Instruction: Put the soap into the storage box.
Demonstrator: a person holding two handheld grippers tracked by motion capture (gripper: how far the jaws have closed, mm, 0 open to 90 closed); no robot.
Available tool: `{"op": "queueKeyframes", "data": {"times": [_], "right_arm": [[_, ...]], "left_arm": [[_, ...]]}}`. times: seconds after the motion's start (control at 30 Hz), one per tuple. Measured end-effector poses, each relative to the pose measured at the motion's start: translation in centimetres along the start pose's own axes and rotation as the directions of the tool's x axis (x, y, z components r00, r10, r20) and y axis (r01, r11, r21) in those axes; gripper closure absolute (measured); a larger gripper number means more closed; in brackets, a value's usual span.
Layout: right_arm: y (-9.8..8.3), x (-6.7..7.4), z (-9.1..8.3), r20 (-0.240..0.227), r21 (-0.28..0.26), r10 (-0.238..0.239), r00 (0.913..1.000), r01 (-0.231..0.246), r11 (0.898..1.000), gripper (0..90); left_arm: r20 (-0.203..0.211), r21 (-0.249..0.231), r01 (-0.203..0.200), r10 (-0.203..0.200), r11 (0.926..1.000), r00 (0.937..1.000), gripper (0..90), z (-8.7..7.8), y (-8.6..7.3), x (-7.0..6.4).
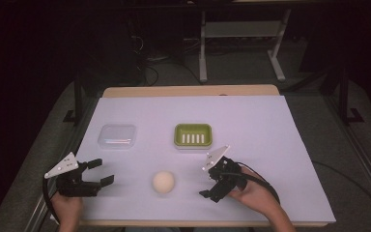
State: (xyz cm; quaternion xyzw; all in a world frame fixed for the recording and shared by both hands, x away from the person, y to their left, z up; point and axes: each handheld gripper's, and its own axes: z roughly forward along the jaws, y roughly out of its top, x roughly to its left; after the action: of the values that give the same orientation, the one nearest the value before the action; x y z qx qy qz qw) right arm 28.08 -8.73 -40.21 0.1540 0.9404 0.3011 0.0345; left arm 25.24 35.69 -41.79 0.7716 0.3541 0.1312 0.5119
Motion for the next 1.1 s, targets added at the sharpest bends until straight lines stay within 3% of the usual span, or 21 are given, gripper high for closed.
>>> {"op": "queueKeyframes", "data": {"times": [0.33, 0.77, 1.1], "right_arm": [[2.1, 0.2, 0.8, -0.006, 0.016, -0.051, 0.9987, 0.051, 0.999, 14.6], [4.5, 0.4, 2.1, -0.038, 0.046, -0.079, 0.9961, 0.081, 0.996, 14.6], [6.9, 0.6, 4.1, -0.069, 0.071, -0.101, 0.9925, 0.106, 0.992, 14.6]], "left_arm": [[0.000, 0.003, 0.001, -0.001, 1.0000, 1.0000, 13.1, 0.1, 0.0, -0.1], [0.003, 0.003, -0.003, 0.003, 1.0000, 1.0000, 13.1, 0.1, 0.1, -0.1], [0.004, -0.001, -0.006, 0.006, 1.0000, 1.0000, 13.1, 0.1, 0.1, -0.1]]}}
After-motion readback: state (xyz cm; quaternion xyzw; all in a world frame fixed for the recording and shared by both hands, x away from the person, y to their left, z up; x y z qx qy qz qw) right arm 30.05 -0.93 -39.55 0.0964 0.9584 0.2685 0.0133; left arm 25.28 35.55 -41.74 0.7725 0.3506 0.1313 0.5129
